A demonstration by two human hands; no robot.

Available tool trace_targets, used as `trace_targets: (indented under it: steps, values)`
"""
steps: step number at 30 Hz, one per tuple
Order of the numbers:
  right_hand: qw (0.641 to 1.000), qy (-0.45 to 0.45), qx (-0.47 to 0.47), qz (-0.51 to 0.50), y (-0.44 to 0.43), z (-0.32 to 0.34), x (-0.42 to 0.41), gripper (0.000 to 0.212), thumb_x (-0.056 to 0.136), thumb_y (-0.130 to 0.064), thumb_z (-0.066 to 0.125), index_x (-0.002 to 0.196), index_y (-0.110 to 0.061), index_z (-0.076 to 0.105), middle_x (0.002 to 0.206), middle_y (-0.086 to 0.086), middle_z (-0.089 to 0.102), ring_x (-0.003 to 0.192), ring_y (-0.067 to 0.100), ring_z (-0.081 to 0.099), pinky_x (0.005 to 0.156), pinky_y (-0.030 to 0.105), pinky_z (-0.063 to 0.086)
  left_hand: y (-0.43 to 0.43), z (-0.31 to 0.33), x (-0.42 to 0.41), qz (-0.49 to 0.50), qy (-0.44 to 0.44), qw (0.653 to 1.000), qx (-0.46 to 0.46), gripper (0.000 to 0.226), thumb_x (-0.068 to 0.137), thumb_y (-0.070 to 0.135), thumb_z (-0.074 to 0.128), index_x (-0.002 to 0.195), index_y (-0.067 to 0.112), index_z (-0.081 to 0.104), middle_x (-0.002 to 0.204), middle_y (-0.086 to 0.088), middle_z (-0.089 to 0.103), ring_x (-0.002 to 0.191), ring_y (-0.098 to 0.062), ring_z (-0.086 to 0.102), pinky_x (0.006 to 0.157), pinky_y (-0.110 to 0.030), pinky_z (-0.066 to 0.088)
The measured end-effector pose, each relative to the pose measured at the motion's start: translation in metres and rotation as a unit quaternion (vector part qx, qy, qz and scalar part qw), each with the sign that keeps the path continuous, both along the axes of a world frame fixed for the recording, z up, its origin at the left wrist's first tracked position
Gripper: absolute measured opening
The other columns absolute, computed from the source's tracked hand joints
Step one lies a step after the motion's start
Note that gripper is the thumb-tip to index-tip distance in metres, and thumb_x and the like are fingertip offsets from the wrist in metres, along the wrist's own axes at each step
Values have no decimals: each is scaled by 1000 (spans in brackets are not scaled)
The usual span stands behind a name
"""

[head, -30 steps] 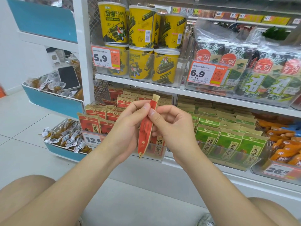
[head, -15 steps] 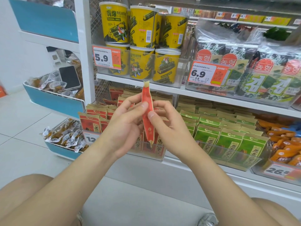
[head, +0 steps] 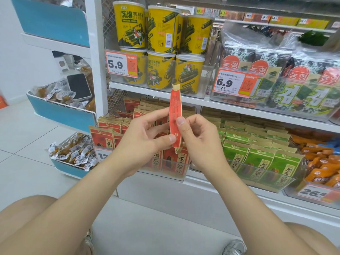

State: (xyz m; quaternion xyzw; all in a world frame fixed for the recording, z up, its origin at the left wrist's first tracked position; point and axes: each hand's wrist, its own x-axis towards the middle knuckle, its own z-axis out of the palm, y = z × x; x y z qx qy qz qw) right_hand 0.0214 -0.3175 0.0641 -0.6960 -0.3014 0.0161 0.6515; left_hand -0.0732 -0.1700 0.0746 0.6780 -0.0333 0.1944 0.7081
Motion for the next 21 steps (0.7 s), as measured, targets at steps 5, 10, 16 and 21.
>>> trace_targets:
  steps: [5, 10, 16, 21]
  values:
    - [998, 2, -58, 32, -4, 2, 2, 33, 97, -38, 78, 83, -14, 60, 97, 11, 77, 78, 36, 74, 73, 53, 65, 3, -1, 1, 27, 1, 997, -72, 58, 93, -13, 71, 144, 15, 62, 138, 4, 73, 122, -22, 74, 90, -39, 66]
    - [993, -27, -103, 53, -6, 6, 2, 33, 102, -47, 70, 82, -21, 75, 90, 9, 81, 117, 49, 66, 92, 66, 56, 6, 0, -1, 26, -19, 999, -38, 53, 97, -9, 69, 143, 16, 64, 134, 6, 75, 123, -19, 73, 80, -27, 63]
    - [990, -61, -107, 68, -5, 3, 6, 31, 103, -48, 61, 87, -27, 77, 96, 13, 79, 111, 59, 62, 83, 73, 55, 17, 5, -3, -16, -40, 999, 15, 70, 92, -23, 64, 154, 10, 55, 151, 1, 64, 138, -23, 64, 106, -38, 57]
    - [991, -43, -105, 78, -6, -1, 10, 36, 102, -47, 59, 86, -20, 76, 100, 8, 78, 95, 36, 76, 84, 65, 61, 17, 2, -3, -13, -33, 999, 30, 72, 92, -24, 64, 153, 13, 55, 150, 4, 65, 138, -20, 63, 108, -36, 56]
